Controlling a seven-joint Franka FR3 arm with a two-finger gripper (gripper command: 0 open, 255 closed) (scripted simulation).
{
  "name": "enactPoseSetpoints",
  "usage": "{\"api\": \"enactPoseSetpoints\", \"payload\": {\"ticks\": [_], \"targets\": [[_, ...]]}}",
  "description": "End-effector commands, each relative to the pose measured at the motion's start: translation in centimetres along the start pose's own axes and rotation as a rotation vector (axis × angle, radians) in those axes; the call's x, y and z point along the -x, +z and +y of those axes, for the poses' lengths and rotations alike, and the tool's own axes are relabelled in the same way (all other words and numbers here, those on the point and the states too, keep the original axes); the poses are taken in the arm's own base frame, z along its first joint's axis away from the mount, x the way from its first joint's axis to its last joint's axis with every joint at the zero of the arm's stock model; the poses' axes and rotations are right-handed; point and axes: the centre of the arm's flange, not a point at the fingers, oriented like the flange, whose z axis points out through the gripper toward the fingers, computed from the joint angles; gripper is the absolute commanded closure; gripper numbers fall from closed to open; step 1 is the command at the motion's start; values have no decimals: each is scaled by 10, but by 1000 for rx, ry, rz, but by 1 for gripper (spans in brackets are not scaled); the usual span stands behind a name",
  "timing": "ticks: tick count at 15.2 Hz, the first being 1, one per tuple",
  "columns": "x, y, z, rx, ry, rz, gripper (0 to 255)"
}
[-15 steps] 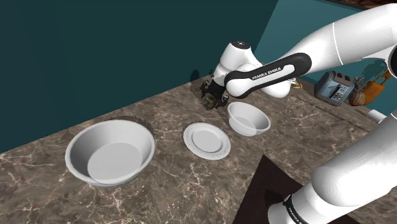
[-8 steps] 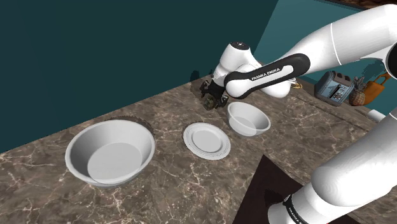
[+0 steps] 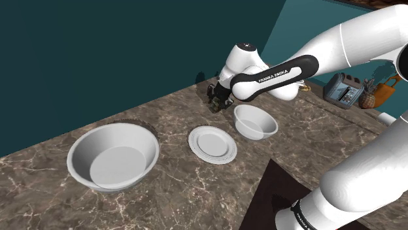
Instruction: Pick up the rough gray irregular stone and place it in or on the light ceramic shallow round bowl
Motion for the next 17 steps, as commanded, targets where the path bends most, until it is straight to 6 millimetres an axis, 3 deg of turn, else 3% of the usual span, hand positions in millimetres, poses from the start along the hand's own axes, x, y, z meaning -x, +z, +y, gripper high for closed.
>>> {"api": "enactPoseSetpoints", "payload": {"ticks": [1, 17], "targets": [[0, 0, 0, 1, 0, -1, 255], [-18, -75, -15, 1, 0, -1, 255]]}}
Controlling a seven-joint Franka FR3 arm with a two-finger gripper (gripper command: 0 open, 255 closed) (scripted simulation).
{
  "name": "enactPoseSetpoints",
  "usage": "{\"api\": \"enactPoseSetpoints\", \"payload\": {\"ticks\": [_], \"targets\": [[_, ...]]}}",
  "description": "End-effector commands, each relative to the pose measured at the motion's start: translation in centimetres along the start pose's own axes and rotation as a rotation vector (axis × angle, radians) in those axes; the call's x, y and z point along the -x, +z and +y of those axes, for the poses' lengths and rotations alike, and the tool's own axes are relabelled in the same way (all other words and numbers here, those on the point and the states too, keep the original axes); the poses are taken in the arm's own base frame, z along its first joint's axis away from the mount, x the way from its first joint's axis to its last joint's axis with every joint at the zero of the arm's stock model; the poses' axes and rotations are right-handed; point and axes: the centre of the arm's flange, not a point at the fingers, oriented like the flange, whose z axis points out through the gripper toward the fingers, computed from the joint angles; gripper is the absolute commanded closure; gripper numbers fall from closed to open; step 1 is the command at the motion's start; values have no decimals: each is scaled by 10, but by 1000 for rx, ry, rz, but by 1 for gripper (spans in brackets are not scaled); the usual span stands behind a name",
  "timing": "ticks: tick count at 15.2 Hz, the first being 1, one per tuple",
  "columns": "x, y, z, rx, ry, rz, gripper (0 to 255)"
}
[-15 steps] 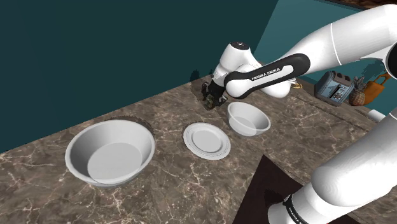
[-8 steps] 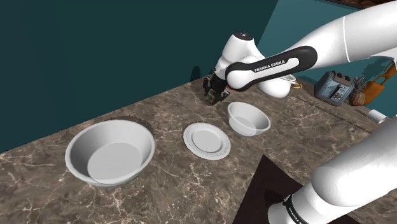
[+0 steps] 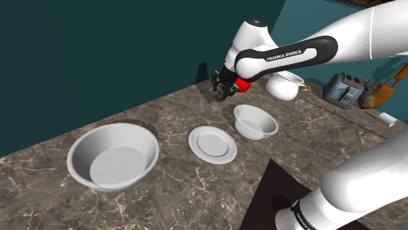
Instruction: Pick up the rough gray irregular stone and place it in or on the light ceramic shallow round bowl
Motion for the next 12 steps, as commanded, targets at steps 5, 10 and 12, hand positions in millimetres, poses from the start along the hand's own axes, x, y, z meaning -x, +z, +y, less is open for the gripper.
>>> {"api": "enactPoseSetpoints", "payload": {"ticks": [5, 10, 12], "targets": [[-7, -29, -7, 0, 0, 0, 255], [-13, -54, -12, 0, 0, 0, 255], [-16, -65, -14, 0, 0, 0, 255]]}}
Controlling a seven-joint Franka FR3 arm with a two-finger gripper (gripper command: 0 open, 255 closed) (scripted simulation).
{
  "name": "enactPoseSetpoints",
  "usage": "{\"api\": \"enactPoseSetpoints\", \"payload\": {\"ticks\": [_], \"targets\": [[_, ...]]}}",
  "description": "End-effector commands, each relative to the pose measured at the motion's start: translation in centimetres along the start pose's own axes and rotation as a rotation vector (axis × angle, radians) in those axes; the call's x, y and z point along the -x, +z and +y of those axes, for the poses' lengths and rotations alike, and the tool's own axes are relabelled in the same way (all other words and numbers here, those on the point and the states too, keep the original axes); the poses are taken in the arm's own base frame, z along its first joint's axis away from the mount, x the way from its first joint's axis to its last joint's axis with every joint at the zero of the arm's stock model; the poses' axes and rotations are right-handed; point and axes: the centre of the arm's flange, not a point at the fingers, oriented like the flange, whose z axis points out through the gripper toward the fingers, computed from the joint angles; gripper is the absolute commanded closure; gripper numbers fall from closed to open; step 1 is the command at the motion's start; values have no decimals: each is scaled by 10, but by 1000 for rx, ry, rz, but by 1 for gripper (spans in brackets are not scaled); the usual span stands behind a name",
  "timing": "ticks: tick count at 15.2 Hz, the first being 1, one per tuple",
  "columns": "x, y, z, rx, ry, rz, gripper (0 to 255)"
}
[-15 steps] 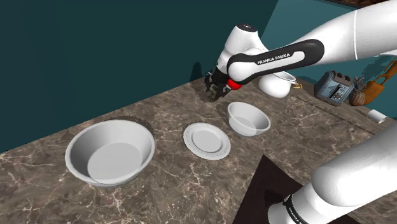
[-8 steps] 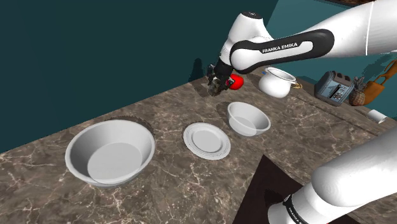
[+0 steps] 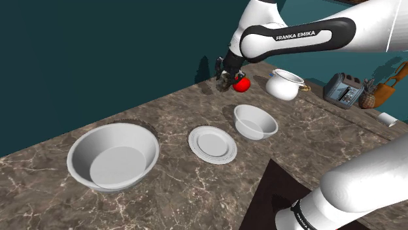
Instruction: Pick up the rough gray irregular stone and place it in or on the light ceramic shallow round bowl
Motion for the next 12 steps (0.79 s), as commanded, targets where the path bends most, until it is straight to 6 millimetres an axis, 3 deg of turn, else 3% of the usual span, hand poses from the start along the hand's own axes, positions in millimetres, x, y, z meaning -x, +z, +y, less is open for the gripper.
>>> {"api": "enactPoseSetpoints", "payload": {"ticks": [1, 3, 12], "targets": [[-4, -10, -2, 0, 0, 0, 255], [-5, -16, -3, 0, 0, 0, 255], [-24, -37, 112, 0, 0, 0, 255]]}}
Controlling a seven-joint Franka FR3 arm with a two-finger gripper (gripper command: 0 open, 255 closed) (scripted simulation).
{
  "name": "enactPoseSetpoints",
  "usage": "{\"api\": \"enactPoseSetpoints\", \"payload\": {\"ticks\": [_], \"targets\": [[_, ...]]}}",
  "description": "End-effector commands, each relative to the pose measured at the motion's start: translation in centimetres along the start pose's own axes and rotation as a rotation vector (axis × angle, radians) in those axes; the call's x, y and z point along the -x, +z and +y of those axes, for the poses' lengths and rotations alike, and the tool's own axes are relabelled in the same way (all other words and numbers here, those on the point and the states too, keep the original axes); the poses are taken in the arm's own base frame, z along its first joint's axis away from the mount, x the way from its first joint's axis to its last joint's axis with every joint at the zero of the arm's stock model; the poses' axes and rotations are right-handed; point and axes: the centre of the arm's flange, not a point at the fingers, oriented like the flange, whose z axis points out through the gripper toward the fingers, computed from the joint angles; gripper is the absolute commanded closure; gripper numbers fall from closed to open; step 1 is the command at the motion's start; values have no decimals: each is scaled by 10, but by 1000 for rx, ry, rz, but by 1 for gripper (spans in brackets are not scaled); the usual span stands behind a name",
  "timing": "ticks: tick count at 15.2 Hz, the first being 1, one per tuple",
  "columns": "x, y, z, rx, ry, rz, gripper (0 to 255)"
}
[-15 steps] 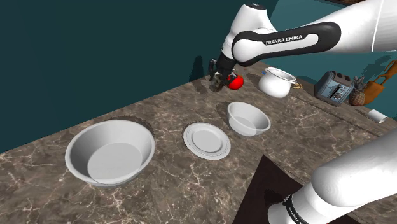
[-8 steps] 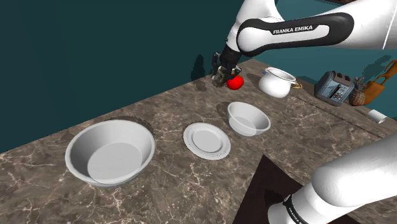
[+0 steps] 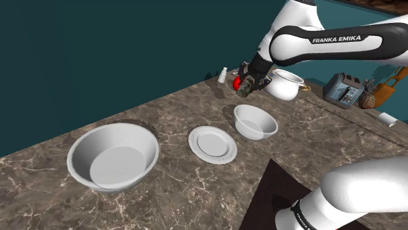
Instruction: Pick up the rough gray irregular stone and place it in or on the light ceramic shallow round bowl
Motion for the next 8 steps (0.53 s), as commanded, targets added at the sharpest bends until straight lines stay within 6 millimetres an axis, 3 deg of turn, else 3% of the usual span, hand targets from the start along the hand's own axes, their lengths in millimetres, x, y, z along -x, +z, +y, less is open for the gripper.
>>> {"api": "enactPoseSetpoints", "payload": {"ticks": [1, 5, 6, 8], "targets": [[-3, -4, 27, -1, -1, -1, 255], [-11, -14, 79, -1, -1, -1, 255], [-14, -18, 101, -1, -1, -1, 255], [-12, -8, 103, -1, -1, -1, 255]]}}
